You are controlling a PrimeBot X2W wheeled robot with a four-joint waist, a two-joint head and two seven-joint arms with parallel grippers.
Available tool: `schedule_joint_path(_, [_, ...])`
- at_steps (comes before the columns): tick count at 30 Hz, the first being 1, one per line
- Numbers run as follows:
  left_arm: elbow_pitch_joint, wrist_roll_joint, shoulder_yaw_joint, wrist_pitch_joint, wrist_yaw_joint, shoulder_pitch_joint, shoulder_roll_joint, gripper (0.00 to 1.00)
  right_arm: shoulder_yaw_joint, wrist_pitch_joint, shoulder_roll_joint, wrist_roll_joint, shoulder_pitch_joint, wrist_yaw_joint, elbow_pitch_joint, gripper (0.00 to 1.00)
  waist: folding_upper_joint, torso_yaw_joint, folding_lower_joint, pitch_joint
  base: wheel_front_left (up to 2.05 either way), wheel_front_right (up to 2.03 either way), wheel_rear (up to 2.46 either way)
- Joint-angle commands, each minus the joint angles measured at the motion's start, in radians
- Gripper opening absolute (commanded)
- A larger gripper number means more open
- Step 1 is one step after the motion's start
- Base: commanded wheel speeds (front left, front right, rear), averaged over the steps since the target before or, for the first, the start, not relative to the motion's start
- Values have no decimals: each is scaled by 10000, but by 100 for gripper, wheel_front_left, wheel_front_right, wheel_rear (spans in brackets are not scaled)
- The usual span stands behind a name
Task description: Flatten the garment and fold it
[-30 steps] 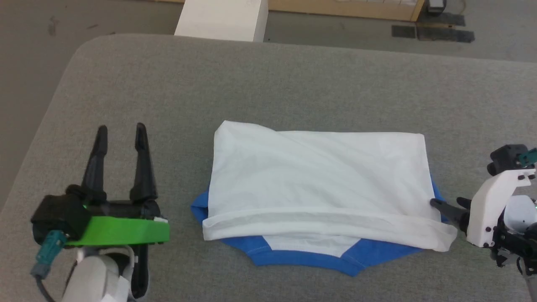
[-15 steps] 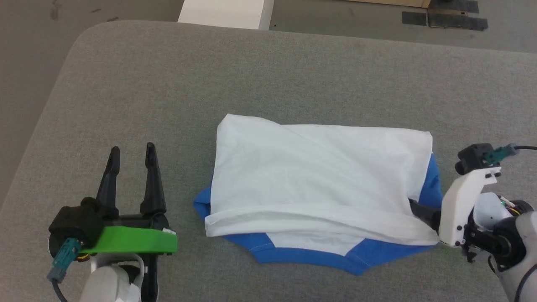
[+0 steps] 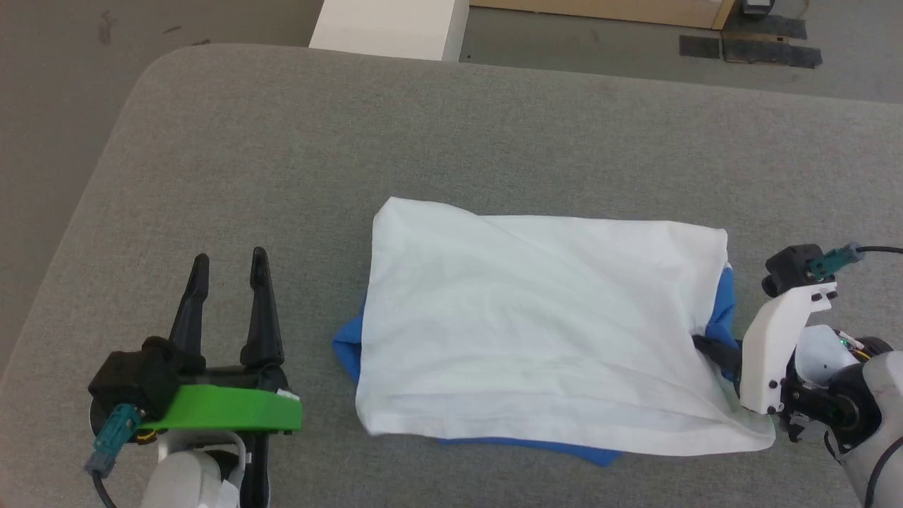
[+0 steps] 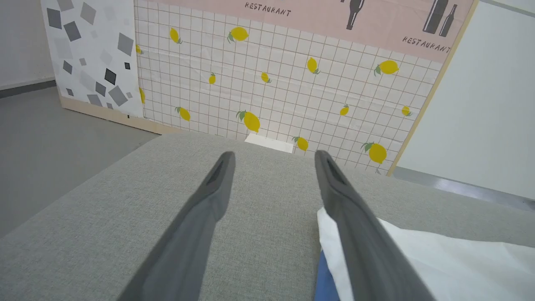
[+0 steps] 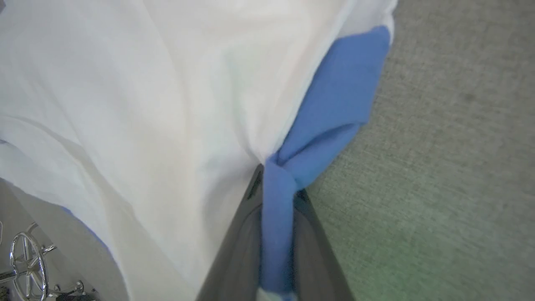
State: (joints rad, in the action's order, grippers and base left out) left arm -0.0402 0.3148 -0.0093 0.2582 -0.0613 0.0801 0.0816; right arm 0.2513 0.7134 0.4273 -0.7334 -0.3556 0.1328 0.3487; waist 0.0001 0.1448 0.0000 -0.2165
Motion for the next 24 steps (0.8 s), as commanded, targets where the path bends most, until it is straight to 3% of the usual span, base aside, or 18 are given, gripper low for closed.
schedule_joint_path(1, [30, -161, 47, 35, -62, -145, -75, 100, -64, -42, 103, 5, 117, -21, 219, 0, -1, -32, 0, 46, 0, 0, 0])
schedule_joint_path(11, [99, -196, 150, 35, -252, -236, -169, 100, -1415, -63, 879, 443, 438, -21, 685, 0, -1, -166, 0, 247, 0, 0, 0])
schedule_joint_path(18, [165, -247, 177, 36, -354, -293, -182, 100, -2710, 200, 1410, 1670, 605, -21, 907, 0, -1, -232, 0, 358, 0, 0, 0])
schedule_joint_path(24, [245, -214, 190, 36, -408, -462, -205, 100, -2616, 1015, 1444, 2288, 742, -21, -668, 0, -1, -390, 0, 755, 0, 0, 0])
